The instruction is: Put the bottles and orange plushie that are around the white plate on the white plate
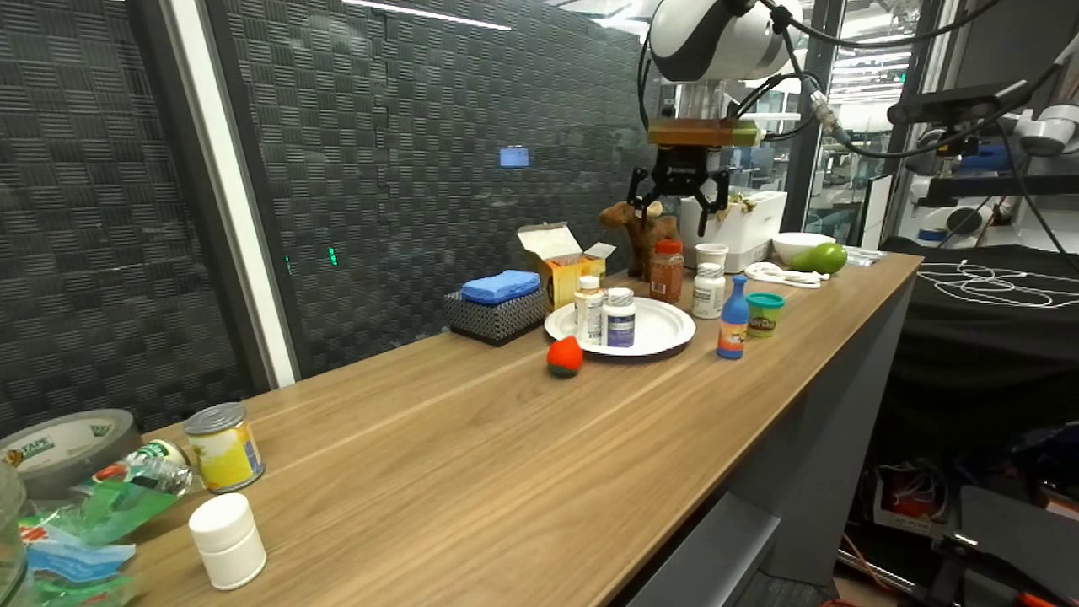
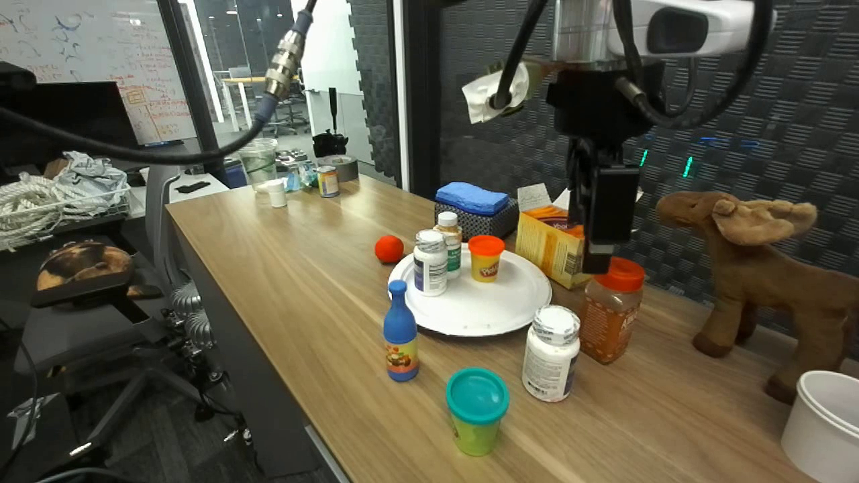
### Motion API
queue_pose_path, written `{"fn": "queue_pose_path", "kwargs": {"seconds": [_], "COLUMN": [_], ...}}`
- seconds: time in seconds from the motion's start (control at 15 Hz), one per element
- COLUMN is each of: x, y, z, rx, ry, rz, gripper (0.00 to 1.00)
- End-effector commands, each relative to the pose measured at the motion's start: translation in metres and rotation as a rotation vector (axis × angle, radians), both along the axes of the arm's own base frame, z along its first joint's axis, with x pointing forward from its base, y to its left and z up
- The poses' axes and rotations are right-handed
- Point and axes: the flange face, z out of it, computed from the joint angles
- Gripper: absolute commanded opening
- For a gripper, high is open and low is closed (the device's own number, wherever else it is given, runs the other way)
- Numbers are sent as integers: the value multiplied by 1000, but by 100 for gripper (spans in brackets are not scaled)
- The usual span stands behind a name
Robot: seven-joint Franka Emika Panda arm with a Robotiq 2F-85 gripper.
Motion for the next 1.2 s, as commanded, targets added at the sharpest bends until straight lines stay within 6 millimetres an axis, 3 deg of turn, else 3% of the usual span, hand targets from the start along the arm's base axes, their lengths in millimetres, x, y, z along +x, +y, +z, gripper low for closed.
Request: {"fn": "queue_pose_path", "kwargs": {"seconds": [0.0,0.27,0.4,0.8,0.87,1.13], "x": [20,29,31,28,26,15], "y": [-12,-25,-30,-33,-31,-17], "z": [-2,-10,-14,-17,-15,1], "rx": [-4,1,4,22,22,2], "ry": [1,10,18,37,40,51], "rz": [-41,-64,-73,-83,-81,-80], "gripper": [100,100,74,28,24,24]}}
